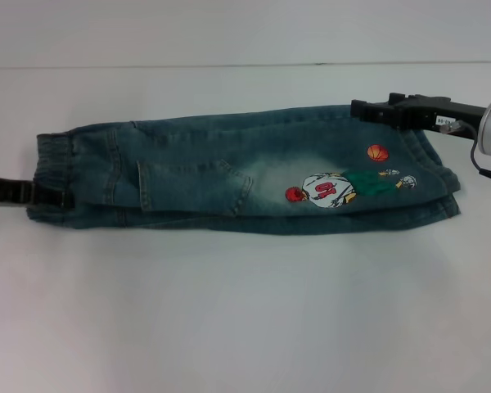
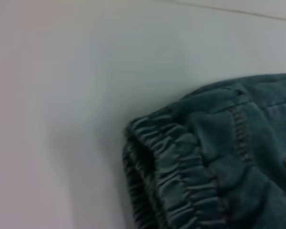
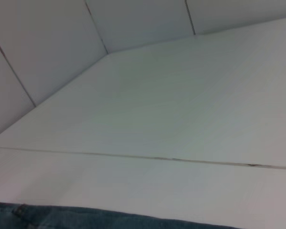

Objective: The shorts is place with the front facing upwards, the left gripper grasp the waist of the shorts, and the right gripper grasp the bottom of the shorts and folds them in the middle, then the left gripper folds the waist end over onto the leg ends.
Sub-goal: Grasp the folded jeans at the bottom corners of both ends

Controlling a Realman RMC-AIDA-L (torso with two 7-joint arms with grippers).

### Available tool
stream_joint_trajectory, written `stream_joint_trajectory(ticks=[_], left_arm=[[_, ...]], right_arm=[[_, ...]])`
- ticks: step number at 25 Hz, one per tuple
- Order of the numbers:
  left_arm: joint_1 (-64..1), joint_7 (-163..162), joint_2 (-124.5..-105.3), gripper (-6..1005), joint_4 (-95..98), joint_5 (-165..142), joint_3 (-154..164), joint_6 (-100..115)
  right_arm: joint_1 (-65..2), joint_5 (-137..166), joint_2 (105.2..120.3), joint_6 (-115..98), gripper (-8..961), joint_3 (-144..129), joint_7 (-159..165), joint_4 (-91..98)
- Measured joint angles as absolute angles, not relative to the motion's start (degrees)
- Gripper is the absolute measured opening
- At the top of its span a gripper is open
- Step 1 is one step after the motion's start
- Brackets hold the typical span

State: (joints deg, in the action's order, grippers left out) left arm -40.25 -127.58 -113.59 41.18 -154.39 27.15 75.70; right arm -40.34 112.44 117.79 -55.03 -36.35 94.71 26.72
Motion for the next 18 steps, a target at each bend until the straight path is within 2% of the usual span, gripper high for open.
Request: stream_joint_trajectory(ticks=[10, 12, 18], left_arm=[[-40.3, -126.0, -113.6, 455, 41.1, -152.6, 27.2, 76.8], [-40.3, -125.9, -113.59, 244, 41.1, -152.6, 27.2, 76.9], [-40.3, -125.5, -113.53, 38, 41.7, -152.5, 27.1, 77.6]], right_arm=[[-40.1, 111.4, 118.03, -54.8, 921, -36.3, 93.9, 26.6], [-40.1, 111.2, 118.04, -54.7, 920, -36.3, 93.7, 26.6], [-39.4, 109.0, 118.52, -54.6, 916, -36.3, 91.4, 26.5]])
